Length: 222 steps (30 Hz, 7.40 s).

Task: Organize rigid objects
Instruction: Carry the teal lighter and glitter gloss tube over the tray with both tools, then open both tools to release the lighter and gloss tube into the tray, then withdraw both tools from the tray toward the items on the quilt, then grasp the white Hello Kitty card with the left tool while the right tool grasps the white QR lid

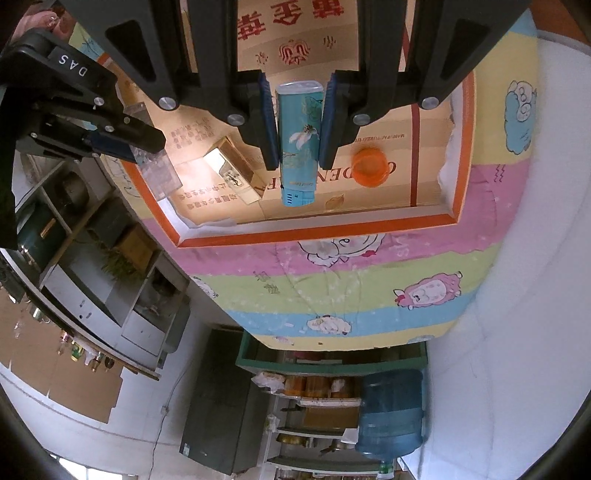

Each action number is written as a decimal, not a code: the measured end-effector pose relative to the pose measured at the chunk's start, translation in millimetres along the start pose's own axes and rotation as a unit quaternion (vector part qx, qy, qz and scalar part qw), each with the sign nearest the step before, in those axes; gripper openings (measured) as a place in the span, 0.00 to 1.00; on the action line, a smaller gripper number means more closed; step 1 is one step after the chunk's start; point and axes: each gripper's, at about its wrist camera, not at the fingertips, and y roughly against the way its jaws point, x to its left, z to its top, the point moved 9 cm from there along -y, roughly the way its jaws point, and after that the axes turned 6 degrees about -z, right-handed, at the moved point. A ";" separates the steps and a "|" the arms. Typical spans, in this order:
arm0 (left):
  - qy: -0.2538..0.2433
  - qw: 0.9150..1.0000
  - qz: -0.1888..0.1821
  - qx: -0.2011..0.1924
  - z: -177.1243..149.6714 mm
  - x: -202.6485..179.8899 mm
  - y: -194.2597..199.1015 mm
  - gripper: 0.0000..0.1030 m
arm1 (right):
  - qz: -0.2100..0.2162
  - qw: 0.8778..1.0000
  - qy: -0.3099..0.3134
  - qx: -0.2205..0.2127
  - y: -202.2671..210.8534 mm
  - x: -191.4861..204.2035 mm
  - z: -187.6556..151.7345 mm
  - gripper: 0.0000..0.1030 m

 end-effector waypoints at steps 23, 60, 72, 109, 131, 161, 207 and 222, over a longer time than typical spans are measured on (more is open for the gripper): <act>0.008 0.999 -0.001 0.048 -11.8 6.8 -42.5 0.22 | 0.000 1.000 0.003 0.022 -27.1 -3.4 0.0 0.19; 0.016 0.999 -0.017 0.042 -11.6 1.9 -21.2 0.44 | -0.023 0.999 0.007 0.020 -14.4 -6.4 -4.3 0.43; 0.013 1.000 -0.016 0.017 -10.2 -3.2 13.7 0.44 | -0.028 1.000 0.008 0.013 9.4 2.5 -10.6 0.43; 0.020 0.999 -0.014 -0.041 -35.8 3.1 120.8 0.44 | -0.027 0.998 0.043 -0.035 95.8 63.4 -30.9 0.43; 0.017 0.998 -0.025 -0.050 -81.7 -18.5 160.6 0.44 | -0.012 0.998 0.052 -0.045 137.3 88.1 -81.6 0.43; 0.034 0.998 -0.048 -0.020 -191.2 -28.0 179.0 0.44 | -0.011 0.998 0.051 -0.024 154.5 98.0 -179.8 0.43; 0.022 0.996 -0.080 0.024 -265.7 -52.1 153.4 0.26 | 0.007 0.999 0.039 0.027 141.3 103.0 -260.1 0.43; 0.034 0.998 -0.060 -0.003 -259.2 -37.8 173.0 0.26 | -0.010 0.997 0.072 0.019 138.1 108.9 -260.7 0.43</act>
